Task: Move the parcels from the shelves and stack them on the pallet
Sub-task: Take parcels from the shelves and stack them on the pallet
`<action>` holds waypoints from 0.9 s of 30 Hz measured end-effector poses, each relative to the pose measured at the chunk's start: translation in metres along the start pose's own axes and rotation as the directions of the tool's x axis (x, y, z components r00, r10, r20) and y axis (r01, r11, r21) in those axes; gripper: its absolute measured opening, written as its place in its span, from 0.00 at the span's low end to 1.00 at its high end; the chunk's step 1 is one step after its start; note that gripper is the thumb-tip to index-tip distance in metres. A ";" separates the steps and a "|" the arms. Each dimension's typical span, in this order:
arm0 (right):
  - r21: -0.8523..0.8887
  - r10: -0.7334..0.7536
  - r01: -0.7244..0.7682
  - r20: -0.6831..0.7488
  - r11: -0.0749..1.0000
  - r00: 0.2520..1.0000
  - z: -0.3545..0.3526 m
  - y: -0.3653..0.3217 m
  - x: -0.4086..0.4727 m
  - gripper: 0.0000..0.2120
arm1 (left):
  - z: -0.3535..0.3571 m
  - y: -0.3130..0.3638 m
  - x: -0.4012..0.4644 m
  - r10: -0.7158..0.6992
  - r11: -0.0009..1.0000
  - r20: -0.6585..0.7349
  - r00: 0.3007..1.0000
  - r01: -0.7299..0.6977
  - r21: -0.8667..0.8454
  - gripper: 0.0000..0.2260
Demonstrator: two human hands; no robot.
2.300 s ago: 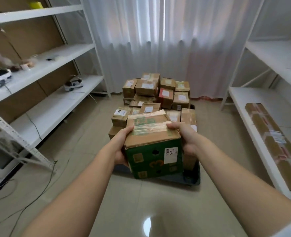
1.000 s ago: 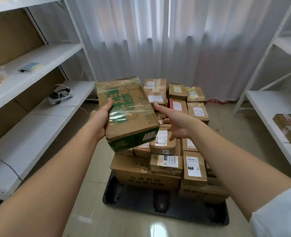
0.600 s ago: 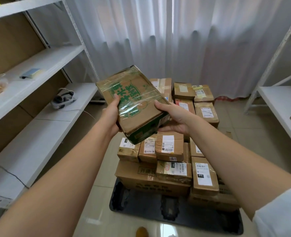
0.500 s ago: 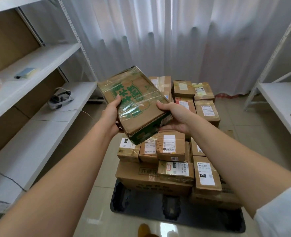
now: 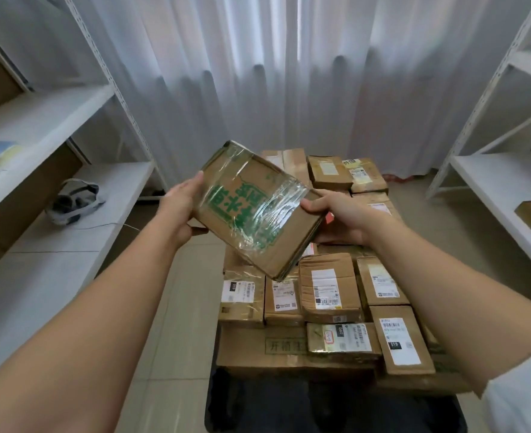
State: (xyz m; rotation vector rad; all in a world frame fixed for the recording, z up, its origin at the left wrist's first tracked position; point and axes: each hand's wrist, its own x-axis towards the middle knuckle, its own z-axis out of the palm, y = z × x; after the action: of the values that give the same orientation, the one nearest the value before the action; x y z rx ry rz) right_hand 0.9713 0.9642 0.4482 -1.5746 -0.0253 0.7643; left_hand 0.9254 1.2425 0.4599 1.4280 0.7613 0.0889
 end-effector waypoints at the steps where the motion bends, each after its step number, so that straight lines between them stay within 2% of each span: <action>1: -0.001 0.019 -0.019 -0.040 1.000 0.999 0.002 0.004 0.005 0.13 | -0.004 -0.006 0.009 -0.042 0.998 -0.011 0.999 0.042 0.046 0.23; 4: 0.051 0.081 -0.074 -0.150 0.996 0.985 0.009 0.022 0.027 0.18 | -0.007 -0.030 0.017 -0.181 0.981 -0.070 0.981 0.186 0.059 0.12; 8: 0.135 0.187 -0.154 -0.277 0.979 0.943 0.032 0.056 0.055 0.23 | -0.006 -0.069 0.021 -0.335 0.938 -0.087 0.938 0.341 0.067 0.12; 10: 0.177 0.258 -0.209 -0.326 0.962 0.910 0.042 0.077 0.067 0.33 | -0.013 -0.091 0.025 -0.403 0.905 -0.052 0.914 0.406 0.130 0.12; 11: 0.196 0.308 -0.255 -0.332 0.947 0.892 0.045 0.089 0.074 0.36 | -0.017 -0.101 0.028 -0.433 0.886 -0.033 0.901 0.432 0.172 0.13; 12: 0.200 0.349 -0.296 -0.326 0.934 0.879 0.048 0.099 0.079 0.35 | -0.022 -0.111 0.031 -0.461 0.865 -0.016 0.887 0.454 0.213 0.14; 14: 0.206 0.403 -0.356 -0.284 0.912 0.870 0.056 0.117 0.085 0.28 | -0.033 -0.132 0.034 -0.518 0.821 0.000 0.856 0.497 0.280 0.20; 16: 0.185 0.445 -0.410 -0.238 0.893 0.863 0.065 0.135 0.091 0.27 | -0.044 -0.155 0.033 -0.571 0.779 0.005 0.821 0.540 0.319 0.24; 19: 0.120 0.496 -0.481 -0.204 0.869 0.844 0.076 0.166 0.097 0.29 | -0.054 -0.192 0.029 -0.642 0.713 -0.029 0.766 0.610 0.345 0.24; 23: 0.084 0.615 -0.610 -0.153 0.788 0.774 0.085 0.205 0.099 0.23 | -0.060 -0.230 0.027 -0.708 0.641 -0.087 0.701 0.689 0.338 0.24; 25: 0.078 0.651 -0.648 -0.164 0.758 0.741 0.087 0.222 0.104 0.28 | -0.059 -0.240 0.025 -0.727 0.615 -0.105 0.679 0.711 0.342 0.22; 27: 0.071 0.682 -0.684 -0.205 0.726 0.702 0.088 0.240 0.109 0.39 | -0.059 -0.252 0.026 -0.744 0.585 -0.137 0.654 0.736 0.340 0.25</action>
State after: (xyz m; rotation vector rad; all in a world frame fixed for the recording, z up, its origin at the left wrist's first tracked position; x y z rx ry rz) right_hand 0.9142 1.0473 0.1896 -1.6732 0.7702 1.1569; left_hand 0.8189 1.2596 0.2234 1.3352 1.3666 -0.7711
